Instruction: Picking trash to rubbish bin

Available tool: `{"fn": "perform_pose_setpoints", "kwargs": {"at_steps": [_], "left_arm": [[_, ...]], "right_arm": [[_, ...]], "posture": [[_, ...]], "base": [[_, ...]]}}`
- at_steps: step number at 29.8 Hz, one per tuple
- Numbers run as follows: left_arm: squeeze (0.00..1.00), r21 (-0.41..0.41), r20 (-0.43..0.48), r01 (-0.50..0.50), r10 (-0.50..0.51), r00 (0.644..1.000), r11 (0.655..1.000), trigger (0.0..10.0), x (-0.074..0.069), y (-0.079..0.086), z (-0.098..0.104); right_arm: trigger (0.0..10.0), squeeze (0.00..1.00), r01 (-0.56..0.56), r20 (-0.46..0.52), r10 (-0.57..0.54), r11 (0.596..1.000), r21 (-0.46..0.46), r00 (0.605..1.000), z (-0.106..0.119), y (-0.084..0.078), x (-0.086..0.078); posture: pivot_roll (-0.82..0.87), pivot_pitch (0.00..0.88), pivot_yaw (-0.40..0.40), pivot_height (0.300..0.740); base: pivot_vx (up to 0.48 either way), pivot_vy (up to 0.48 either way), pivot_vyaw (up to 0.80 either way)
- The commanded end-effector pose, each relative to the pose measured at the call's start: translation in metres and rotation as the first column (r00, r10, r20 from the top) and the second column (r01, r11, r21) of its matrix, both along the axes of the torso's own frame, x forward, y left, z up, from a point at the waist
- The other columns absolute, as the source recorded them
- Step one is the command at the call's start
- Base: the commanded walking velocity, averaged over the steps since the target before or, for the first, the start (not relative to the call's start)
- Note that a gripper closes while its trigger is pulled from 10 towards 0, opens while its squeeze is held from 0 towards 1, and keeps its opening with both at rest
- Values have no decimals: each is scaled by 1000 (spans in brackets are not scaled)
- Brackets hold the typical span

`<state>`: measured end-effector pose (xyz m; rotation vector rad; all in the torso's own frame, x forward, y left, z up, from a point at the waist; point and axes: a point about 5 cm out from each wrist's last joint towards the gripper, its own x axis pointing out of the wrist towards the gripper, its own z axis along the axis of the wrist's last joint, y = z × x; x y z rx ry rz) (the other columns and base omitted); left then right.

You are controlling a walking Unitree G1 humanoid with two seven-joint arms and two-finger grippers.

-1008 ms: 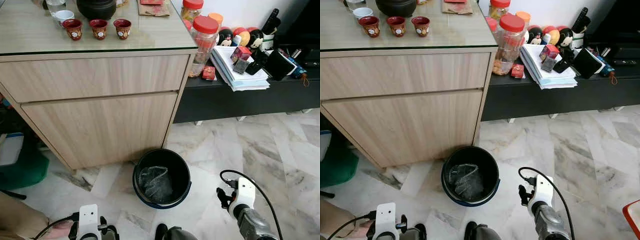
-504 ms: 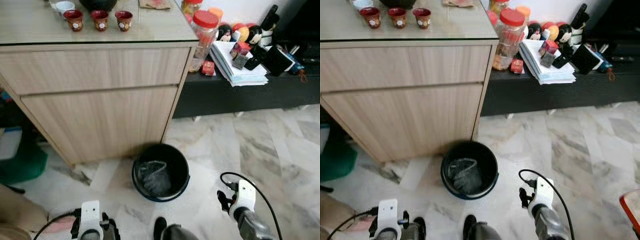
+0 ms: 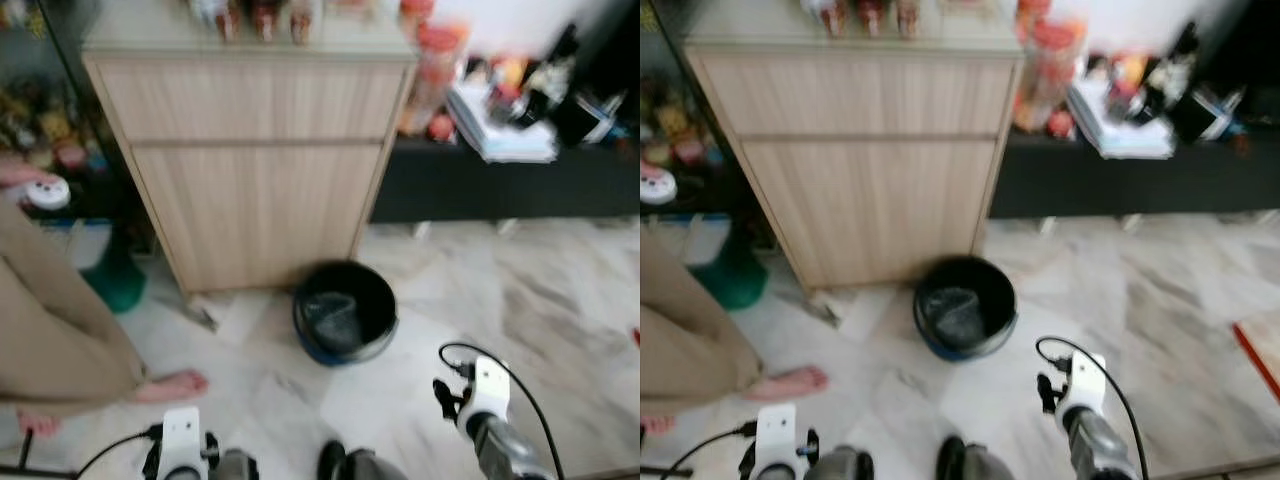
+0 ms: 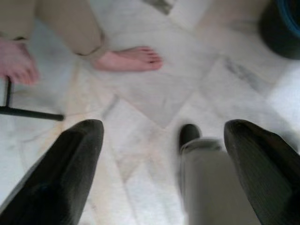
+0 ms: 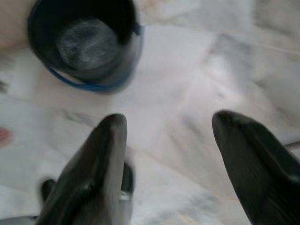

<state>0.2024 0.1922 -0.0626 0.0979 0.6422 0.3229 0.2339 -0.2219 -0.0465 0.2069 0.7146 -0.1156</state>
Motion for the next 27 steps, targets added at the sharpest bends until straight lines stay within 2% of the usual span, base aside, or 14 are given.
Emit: {"fn": "perform_pose_setpoints", "kwargs": {"at_steps": [1, 6, 11, 12, 14, 15, 17, 18, 19, 21, 24, 25, 26, 27], "left_arm": [[0, 1, -31, 15, -15, 999, 1000, 10000, -10, -4, -6], [0, 24, 25, 57, -57, 998, 998, 10000, 3, -6, 2], [0, 36, 170, 83, -88, 981, 996, 10000, 28, -9, 23], [0, 54, 250, 119, -128, 960, 991, 10000, 42, -12, 36], [0, 75, 296, 150, -165, 941, 986, 10000, 50, -15, 44], [0, 107, 339, 185, -211, 917, 977, 10000, 59, -20, 54], [0, 118, 358, 199, -229, 905, 973, 10000, 63, -22, 58], [0, 157, 398, 236, -280, 873, 959, 10000, 71, -28, 68], [0, 169, 420, 246, -295, 858, 954, 10000, 75, -31, 73], [0, 213, 500, 245, -321, 805, 946, 10000, 89, -38, 93], [0, 260, 558, 244, -352, 752, 934, 10000, 100, -43, 112], [0, 298, 605, 233, -371, 705, 926, 10000, 107, -46, 128], [0, 314, 634, 219, -375, 676, 924, 10000, 111, -47, 139], [0, 314, 634, 219, -375, 676, 924, 10000, 111, -47, 139]], "right_arm": [[10000, 0, -24, 39, 25, 1000, -14, 999, 8, 0, 11], [10000, 0, -73, 80, 75, 997, -23, 994, 14, 5, 20], [10000, 0, -123, 156, 129, 991, -52, 979, 28, 9, 36], [10000, 0, -148, 207, 157, 987, -59, 966, 38, 14, 46], [10000, 0, -166, 239, 177, 984, -67, 955, 44, 17, 53], [10000, 0, -179, 282, 192, 981, -69, 940, 52, 21, 61], [10000, 0, -182, 301, 194, 981, -67, 934, 56, 23, 65], [10000, 0, -202, 349, 216, 976, -75, 912, 66, 28, 73], [10000, 0, -218, 377, 232, 973, -82, 897, 71, 32, 78], [10000, 0, -257, 482, 268, 962, -91, 834, 94, 47, 95], [10000, 0, -282, 561, 291, 954, -105, 775, 114, 58, 106], [10000, 0, -284, 617, 280, 954, -95, 736, 128, 65, 114], [10000, 0, -287, 645, 279, 953, -96, 711, 136, 70, 117], [10000, 0, -287, 645, 279, 953, -96, 711, 136, 70, 117]], "posture": [[38, 195, -168, 740], [25, 196, -172, 740], [22, 191, -174, 740], [20, 190, -172, 740], [18, 185, -170, 740], [17, 184, -170, 740], [15, 183, -169, 740], [16, 177, -170, 740], [17, 176, -169, 740], [20, 173, -167, 740], [24, 172, -163, 740], [21, 171, -159, 740], [22, 168, -156, 740], [22, 168, -156, 740]], "base": [[0, 0, 0], [0, 0, 0], [0, 0, 0], [0, 0, 0], [0, 0, 0], [0, 0, 0], [0, 0, 0], [0, 0, 0], [0, 0, 0], [0, 0, 0], [0, 0, 0], [0, 0, 0], [0, 0, 0], [0, 0, 0]]}}
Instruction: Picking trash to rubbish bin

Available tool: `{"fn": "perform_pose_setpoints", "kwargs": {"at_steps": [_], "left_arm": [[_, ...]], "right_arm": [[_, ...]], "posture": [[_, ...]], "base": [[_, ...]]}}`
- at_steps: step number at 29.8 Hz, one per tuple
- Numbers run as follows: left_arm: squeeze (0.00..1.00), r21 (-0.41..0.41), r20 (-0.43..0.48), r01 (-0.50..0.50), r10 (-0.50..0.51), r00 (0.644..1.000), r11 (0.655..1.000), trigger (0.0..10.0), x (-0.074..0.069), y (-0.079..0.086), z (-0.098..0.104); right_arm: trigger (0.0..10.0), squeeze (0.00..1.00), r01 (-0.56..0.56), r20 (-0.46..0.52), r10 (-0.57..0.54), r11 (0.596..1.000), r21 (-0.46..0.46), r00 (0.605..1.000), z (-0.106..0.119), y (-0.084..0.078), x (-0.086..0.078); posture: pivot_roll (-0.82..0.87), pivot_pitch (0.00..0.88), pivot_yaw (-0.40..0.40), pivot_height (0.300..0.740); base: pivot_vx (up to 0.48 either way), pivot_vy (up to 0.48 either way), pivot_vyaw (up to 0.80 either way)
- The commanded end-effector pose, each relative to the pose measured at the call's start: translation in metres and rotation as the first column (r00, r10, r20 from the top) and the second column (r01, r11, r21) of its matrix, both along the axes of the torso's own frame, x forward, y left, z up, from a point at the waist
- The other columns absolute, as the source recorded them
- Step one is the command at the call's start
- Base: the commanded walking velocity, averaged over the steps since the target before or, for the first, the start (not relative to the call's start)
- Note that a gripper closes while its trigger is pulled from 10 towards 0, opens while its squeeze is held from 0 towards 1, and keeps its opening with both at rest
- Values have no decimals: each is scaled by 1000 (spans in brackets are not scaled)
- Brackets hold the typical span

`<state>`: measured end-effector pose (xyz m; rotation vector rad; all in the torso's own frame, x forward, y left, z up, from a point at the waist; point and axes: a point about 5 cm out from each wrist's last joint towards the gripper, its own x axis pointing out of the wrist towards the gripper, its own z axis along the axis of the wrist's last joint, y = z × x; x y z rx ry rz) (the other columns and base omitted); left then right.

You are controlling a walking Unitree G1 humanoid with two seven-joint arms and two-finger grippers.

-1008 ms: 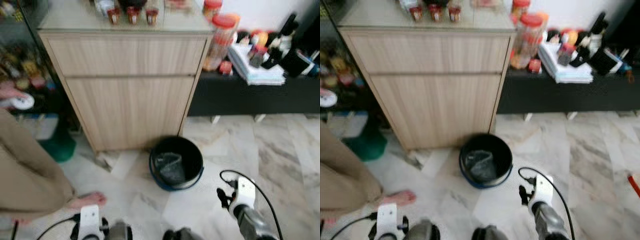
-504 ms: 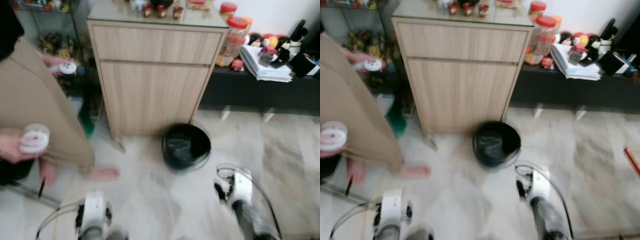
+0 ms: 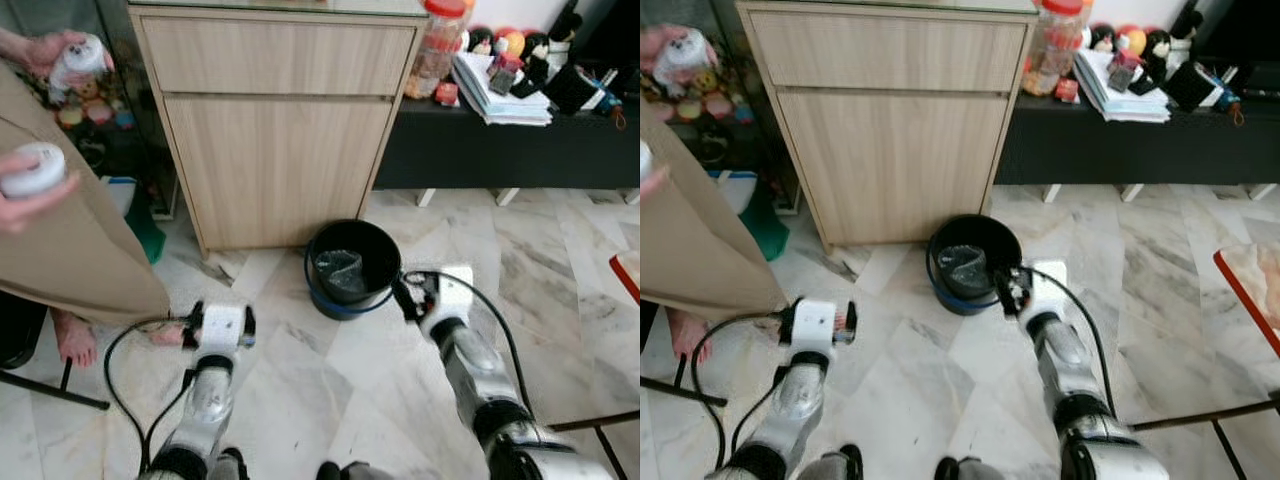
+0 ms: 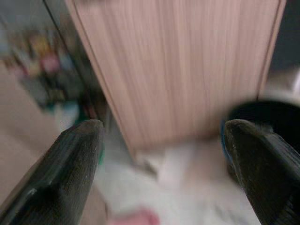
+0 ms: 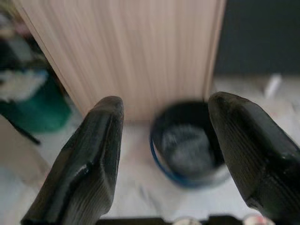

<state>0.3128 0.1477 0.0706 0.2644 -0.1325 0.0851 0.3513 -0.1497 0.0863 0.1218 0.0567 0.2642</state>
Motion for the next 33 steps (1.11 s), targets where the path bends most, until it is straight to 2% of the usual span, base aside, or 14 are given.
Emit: {"fn": "perform_pose_setpoints", "kwargs": {"at_steps": [1, 2, 5, 9, 14, 24, 30, 33], "left_arm": [[0, 14, 125, 2, -4, 992, 1000, 10000, 8, -5, 28], [0, 24, 187, 6, -10, 982, 1000, 10000, 12, -6, 44], [0, 30, 200, 6, -11, 980, 1000, 10000, 12, -7, 48], [0, 26, 266, 3, -10, 964, 1000, 10000, 16, -8, 66], [0, 34, 219, -14, 7, 976, 999, 10000, 11, -2, 57], [0, 49, 218, -42, 30, 976, 998, 10000, 7, 3, 60], [0, 45, 221, -38, 27, 975, 998, 10000, 7, 2, 62], [0, 40, 235, -29, 19, 972, 999, 10000, 10, 2, 69]], "right_arm": [[10000, 0, -10, 88, 8, 1000, 21, 996, 17, 6, 5], [10000, 0, -24, 128, 20, 999, 27, 992, 26, 12, 8], [10000, 0, -27, 138, 23, 999, 30, 990, 28, 13, 9], [10000, 0, -36, 169, 25, 997, 63, 985, 44, 23, 17], [10000, 0, -54, 169, 39, 995, 86, 985, 48, 32, 18], [10000, 0, -86, 176, 70, 993, 83, 982, 51, 44, 18], [10000, 0, -114, 193, 98, 991, 70, 976, 57, 51, 19], [10000, 0, -121, 190, 103, 989, 83, 976, 57, 57, 19]], "posture": [[27, 162, -153, 740], [28, 159, -151, 740], [28, 159, -151, 740], [48, 153, -137, 740], [49, 146, -133, 740], [58, 135, -133, 740], [63, 127, -131, 740], [71, 119, -126, 740]], "base": [[0, 0, 0], [0, 0, 0], [0, 0, 0], [0, 0, 0], [0, 0, -800], [0, 0, -800], [0, -472, -800], [0, -315, -800]]}}
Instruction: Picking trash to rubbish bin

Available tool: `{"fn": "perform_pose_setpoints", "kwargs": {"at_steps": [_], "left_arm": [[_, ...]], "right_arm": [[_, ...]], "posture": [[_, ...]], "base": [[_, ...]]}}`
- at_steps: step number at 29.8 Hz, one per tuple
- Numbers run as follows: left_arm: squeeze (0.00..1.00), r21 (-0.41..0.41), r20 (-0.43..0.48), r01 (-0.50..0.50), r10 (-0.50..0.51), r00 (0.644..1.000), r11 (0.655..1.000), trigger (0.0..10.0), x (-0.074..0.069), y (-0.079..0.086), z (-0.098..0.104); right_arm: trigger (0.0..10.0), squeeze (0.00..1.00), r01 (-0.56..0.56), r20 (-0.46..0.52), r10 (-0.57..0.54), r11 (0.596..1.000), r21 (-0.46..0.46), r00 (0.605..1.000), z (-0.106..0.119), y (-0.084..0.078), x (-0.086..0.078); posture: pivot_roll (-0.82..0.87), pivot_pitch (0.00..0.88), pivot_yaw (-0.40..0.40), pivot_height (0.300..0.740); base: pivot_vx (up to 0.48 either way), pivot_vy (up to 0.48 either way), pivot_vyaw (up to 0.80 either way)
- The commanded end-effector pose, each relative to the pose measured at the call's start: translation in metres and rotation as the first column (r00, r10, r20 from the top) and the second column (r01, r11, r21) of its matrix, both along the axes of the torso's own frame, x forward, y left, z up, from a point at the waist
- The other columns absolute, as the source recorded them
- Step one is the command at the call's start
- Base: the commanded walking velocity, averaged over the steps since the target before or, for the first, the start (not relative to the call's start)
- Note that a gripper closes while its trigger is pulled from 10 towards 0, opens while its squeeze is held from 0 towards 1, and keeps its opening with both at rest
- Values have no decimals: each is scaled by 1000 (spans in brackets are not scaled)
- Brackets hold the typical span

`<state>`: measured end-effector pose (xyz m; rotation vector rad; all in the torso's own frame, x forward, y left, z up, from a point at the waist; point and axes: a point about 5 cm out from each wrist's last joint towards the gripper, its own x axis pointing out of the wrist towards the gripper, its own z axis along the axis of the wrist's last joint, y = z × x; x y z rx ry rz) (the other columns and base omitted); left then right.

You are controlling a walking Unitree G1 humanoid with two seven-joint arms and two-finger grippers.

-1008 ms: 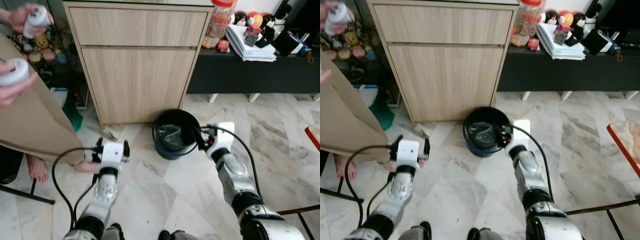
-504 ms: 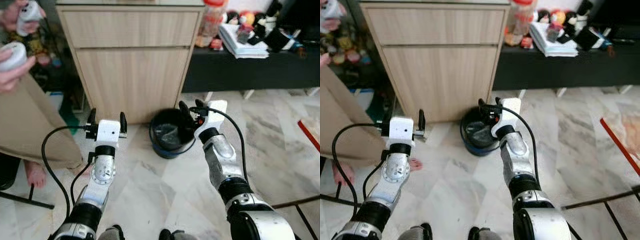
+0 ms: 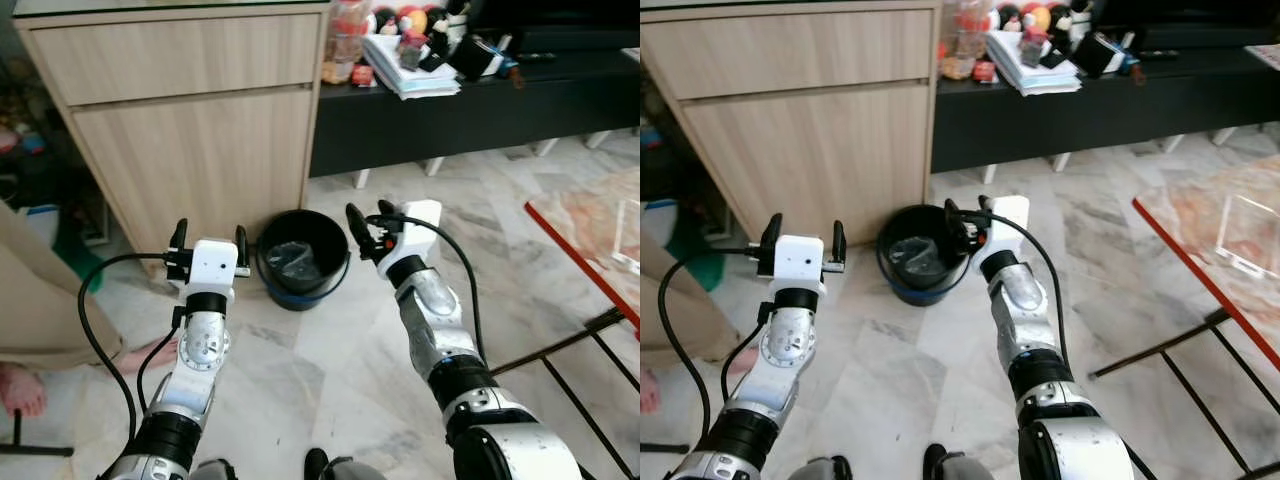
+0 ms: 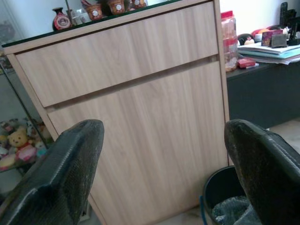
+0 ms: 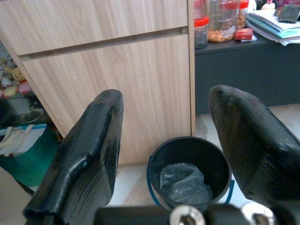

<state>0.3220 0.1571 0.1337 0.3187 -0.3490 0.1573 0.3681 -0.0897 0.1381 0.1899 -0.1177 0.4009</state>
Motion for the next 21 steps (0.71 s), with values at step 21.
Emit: {"fn": "perform_pose_setpoints", "kwargs": {"at_steps": [21], "left_arm": [[0, -24, 20, 37, -36, 999, 999, 10000, 1, -9, 12]], "right_arm": [[10000, 0, 8, 16, -8, 1000, 14, 1000, 5, 2, -1]], "posture": [[68, 131, -122, 740]], "base": [[0, 0, -800]]}}
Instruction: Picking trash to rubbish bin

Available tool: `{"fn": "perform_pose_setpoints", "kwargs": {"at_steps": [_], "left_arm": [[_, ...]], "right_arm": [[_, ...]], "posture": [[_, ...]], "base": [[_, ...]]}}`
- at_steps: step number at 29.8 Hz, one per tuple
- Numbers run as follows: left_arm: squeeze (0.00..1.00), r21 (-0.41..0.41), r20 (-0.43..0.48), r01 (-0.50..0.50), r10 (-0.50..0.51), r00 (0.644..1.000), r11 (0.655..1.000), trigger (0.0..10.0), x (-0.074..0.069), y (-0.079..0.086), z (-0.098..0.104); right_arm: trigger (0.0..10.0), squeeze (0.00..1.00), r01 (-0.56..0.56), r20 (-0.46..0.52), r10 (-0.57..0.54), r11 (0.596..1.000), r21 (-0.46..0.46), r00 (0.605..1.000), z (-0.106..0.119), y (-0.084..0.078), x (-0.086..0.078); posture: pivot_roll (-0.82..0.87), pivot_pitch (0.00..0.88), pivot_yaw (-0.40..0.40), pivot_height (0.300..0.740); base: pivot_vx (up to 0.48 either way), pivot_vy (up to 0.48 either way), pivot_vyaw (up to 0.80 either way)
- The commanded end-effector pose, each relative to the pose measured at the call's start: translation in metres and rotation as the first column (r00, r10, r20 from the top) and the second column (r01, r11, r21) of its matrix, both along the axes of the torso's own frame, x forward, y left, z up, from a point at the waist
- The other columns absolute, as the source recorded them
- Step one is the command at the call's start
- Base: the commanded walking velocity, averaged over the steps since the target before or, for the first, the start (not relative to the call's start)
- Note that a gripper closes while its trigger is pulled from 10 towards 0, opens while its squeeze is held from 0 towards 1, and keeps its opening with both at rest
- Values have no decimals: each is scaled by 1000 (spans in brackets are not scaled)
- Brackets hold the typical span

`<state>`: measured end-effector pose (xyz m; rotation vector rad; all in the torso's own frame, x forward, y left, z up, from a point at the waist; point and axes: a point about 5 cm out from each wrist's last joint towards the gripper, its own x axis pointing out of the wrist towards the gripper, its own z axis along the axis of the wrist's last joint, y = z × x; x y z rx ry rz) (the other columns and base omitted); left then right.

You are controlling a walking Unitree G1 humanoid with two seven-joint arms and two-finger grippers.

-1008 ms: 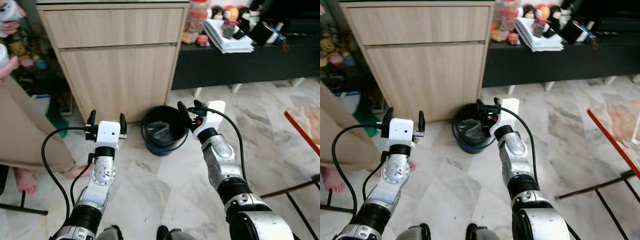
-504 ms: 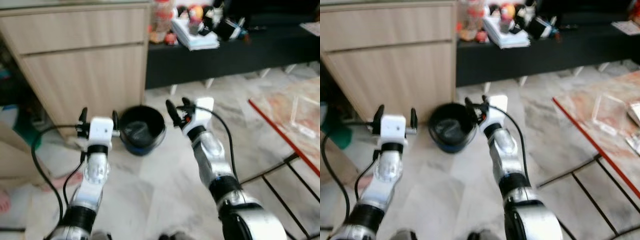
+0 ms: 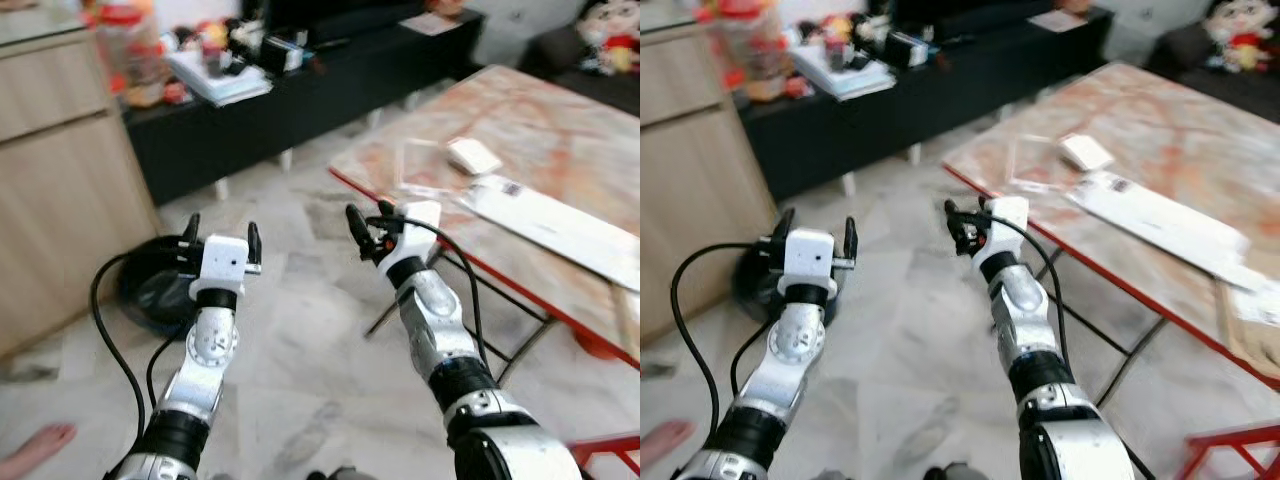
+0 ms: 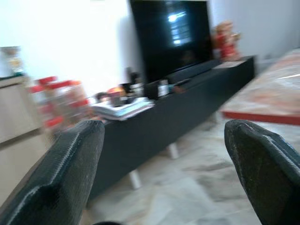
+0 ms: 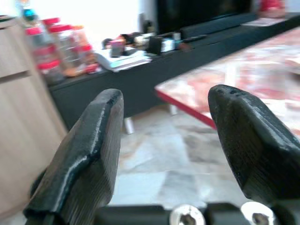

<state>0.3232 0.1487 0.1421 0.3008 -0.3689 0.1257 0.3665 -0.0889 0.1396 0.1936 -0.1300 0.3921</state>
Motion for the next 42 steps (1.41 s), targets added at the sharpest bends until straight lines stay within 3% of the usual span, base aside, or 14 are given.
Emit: {"fn": "perform_pose_setpoints", "kwargs": {"at_steps": [1, 29, 42], "left_arm": [[0, -14, 4, -1, 1, 1000, 1000, 10000, 0, 0, 3], [0, -44, -13, -1, 1, 1000, 999, 10000, 1, 0, 5], [0, -47, -22, 13, -14, 1000, 999, 10000, 1, -2, 5]], "right_arm": [[10000, 0, -2, 5, 2, 1000, 8, 1000, 4, 2, 1], [10000, 0, -24, 4, 24, 1000, 19, 1000, 5, 9, -1], [10000, 0, -29, 13, 28, 999, 19, 1000, 6, 11, -2]], "posture": [[71, 136, -123, 740], [64, 153, -133, 740], [63, 155, -133, 740]], "base": [[0, 0, -800], [0, 0, -800], [0, 0, -468]]}}
